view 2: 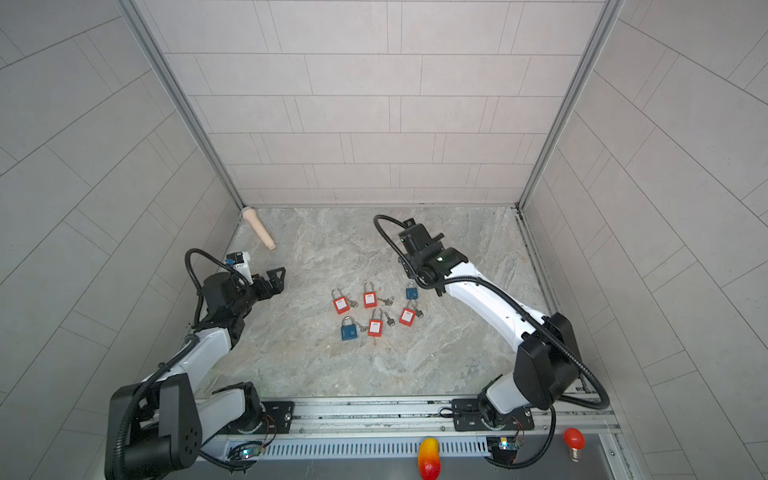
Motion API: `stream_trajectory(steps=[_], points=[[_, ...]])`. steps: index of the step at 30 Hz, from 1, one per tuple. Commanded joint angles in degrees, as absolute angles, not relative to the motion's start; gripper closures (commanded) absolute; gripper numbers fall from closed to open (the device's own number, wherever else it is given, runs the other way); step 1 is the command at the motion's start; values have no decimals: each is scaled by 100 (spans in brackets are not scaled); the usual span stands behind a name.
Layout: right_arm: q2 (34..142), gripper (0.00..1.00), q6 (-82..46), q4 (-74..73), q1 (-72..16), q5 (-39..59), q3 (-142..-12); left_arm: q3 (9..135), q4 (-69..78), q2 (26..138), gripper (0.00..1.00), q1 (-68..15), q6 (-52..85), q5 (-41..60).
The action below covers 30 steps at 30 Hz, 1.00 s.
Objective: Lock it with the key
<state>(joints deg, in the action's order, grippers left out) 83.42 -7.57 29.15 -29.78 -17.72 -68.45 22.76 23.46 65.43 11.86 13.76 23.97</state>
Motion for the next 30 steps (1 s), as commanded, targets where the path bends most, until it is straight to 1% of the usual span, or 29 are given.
stream_trajectory(steps=[1, 2, 4, 8, 9, 11, 13, 14, 15, 17, 18, 19, 20, 21, 22, 23, 24, 26, 27, 29, 30], points=[[7982, 4, -607, 1460, -2338, -2131, -5790, 2169, 3349, 6896, 0, 1097, 947, 1284], [7860, 0, -582, 1098, -2053, -2118, -5439, 2137, 3593, 7077, 0, 1025, 776, 1139], [7726, 1, -562, 395, -1585, -2140, -4870, 2055, 4029, 7393, 0, 845, 361, 1001], [7680, 0, -307, -866, -1126, -2182, -3953, 1861, 5176, 8067, 0, 791, 649, 768], [7711, 0, -241, -1242, -1056, -2152, -3736, 1845, 5268, 8148, 0, 785, 707, 777], [7853, 1, 7, -2300, -947, -1932, -3149, 1821, 5626, 8522, 0, 557, 400, 833], [8191, 0, 157, -3304, -791, -1557, -2795, 1715, 6447, 9114, 0, 162, -22, 635], [8420, 0, 71, -3435, -710, -1523, -2815, 1718, 6731, 9302, 0, -29, -121, 428], [8578, 1, 34, -3474, -622, -1529, -2886, 1808, 6128, 9076, 0, -84, -206, 267], [8612, 1, -277, -3134, -218, -860, -3031, 2170, 4832, 8705, 0, -103, -181, 123], [8578, 0, -306, -3276, -143, -700, -2925, 2231, 4903, 8805, 0, -97, -187, 130], [8548, 0, -273, -3645, -140, -614, -2708, 2192, 5272, 8982, 0, -103, -201, 204], [8661, 1, -159, -4307, -147, -427, -2377, 2057, 5847, 9171, 0, -97, -157, 144], [8854, 1, -8, -4974, -146, -303, -2204, 1945, 5962, 9129, 0, -104, -132, 91], [8926, 0, 17, -5067, -145, -265, -2223, 1900, 5921, 9049, 0, -110, -131, 49], [8835, 1, 4, -4705, -142, -289, -2302, 1890, 5958, 9056, 0, -114, -138, 44], [8651, 1, -145, -3986, -137, -359, -2503, 1879, 6105, 9130, 0, -113, -141, 57], [8797, 1, 36, -4670, -134, -269, -2326, 1882, 6012, 9063, 0, -113, -182, 243], [8797, 0, 4, -4648, -140, -284, -2316, 1928, 5921, 9070, 0, -107, -214, 366], [8642, 0, -145, -4083, -137, -349, -2505, 2104, 5605, 9082, 0, -112, -271, 381], [8743, 1, -30, -4439, -143, -291, -2389, 2102, 5551, 9047, 0, -110, -272, 311]])
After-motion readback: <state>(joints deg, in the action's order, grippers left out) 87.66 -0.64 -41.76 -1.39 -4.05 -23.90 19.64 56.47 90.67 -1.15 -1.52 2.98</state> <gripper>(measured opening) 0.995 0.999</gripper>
